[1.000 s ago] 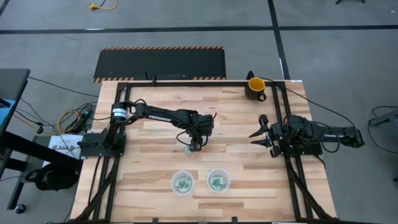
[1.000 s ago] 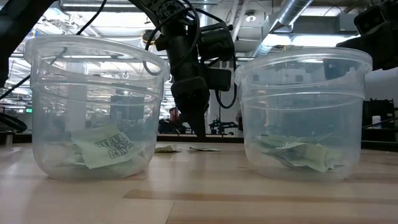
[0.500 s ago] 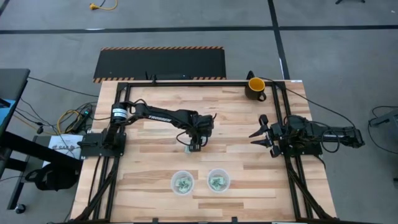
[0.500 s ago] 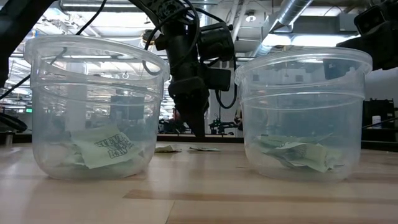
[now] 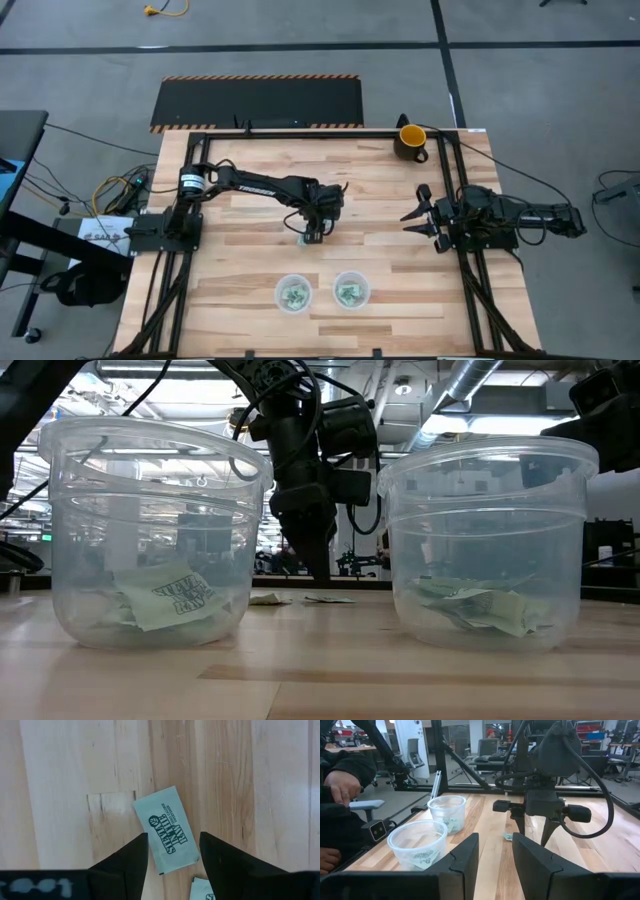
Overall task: Pick and place Stevia / Truvia into bins
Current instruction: Put the white stevia pack into the left transparent basket
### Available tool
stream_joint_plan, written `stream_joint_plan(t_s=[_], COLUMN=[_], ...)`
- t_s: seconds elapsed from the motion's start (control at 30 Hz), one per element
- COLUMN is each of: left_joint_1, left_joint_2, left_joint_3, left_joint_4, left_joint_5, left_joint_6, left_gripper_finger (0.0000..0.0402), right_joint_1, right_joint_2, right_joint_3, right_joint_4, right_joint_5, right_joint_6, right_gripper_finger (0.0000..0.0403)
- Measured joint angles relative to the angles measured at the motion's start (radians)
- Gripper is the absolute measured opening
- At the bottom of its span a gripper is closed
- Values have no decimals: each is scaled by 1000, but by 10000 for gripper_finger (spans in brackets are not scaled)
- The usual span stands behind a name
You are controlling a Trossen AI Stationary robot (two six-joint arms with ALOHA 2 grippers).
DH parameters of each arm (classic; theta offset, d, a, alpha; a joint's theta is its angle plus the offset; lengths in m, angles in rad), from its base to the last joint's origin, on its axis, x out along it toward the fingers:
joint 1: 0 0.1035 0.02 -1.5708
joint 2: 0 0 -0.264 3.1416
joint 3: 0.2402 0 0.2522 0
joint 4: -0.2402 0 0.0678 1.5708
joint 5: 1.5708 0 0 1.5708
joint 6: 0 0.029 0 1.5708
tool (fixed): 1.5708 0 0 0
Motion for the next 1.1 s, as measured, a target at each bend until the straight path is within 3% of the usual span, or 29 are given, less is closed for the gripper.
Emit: stream_joint_plan(t_s=[1.1], left_joint_1=[5], left_joint_2=[58], left_joint_3=[3], left_joint_4=[27], left_joint_5=[5], left_joint_6=[26], left_gripper_finger=[167], right_joint_1=[0], right_joint_2=[-2], right_joint_3=[0], right_joint_4=[0], right_joint_5=[0], right_joint_6=[0], right_gripper_finger=[113])
